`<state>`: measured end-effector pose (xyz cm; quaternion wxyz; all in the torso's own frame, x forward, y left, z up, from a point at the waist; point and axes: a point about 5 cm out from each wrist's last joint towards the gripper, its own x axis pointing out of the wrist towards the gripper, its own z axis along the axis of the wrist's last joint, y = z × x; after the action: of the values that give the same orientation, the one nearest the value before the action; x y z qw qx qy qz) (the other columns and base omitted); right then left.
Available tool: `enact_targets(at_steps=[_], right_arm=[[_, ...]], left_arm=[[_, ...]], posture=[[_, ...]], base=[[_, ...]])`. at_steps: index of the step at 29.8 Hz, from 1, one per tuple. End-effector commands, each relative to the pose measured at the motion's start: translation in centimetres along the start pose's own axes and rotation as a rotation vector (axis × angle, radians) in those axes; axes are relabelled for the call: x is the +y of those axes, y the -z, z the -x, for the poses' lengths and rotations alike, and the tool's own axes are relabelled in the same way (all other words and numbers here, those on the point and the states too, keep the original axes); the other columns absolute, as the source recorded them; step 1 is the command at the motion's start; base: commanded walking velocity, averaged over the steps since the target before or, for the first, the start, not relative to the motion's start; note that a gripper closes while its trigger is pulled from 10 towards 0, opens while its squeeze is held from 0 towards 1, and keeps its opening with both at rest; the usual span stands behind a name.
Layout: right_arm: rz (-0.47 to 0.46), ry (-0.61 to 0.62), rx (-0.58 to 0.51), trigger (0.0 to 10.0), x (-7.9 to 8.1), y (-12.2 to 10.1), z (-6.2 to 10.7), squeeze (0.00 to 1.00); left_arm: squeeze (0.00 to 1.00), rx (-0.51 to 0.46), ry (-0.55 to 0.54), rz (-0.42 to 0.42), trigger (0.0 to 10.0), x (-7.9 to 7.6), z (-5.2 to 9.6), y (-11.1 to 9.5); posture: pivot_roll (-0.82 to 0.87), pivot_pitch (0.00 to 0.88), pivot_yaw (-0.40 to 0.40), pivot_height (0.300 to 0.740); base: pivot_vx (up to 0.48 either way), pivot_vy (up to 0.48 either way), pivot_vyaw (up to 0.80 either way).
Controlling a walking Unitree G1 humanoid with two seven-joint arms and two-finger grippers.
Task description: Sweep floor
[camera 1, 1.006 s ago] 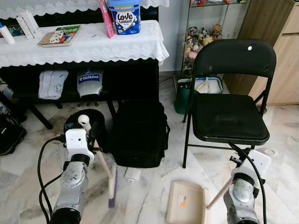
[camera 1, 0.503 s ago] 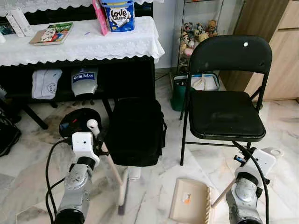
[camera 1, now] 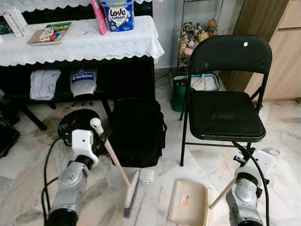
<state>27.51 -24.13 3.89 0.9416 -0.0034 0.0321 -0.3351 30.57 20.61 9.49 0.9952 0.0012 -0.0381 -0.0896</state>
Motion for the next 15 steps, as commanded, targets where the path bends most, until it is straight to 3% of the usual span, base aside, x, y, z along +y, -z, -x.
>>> enact_targets(at_steps=[1, 15], right_arm=[[0.002, 0.013, -0.01, 10.0, 0.3, -0.3, -0.1, 0.0], [0.005, 0.028, -0.019, 10.0, -0.2, -0.6, -0.5, 0.0]], left_arm=[[0.0, -0.059, -0.047, -0.027, 10.0, 0.8, -0.3, -1.3], [0.0, -0.028, -0.075, 0.017, 10.0, -0.6, -0.3, 0.1]], posture=[[0.0, 0.087, 0.078, 0.74], [-0.02, 0.079, 0.07, 0.74]], base=[[0.0, 0.0, 0.0], [0.0, 0.0, 0.0]])
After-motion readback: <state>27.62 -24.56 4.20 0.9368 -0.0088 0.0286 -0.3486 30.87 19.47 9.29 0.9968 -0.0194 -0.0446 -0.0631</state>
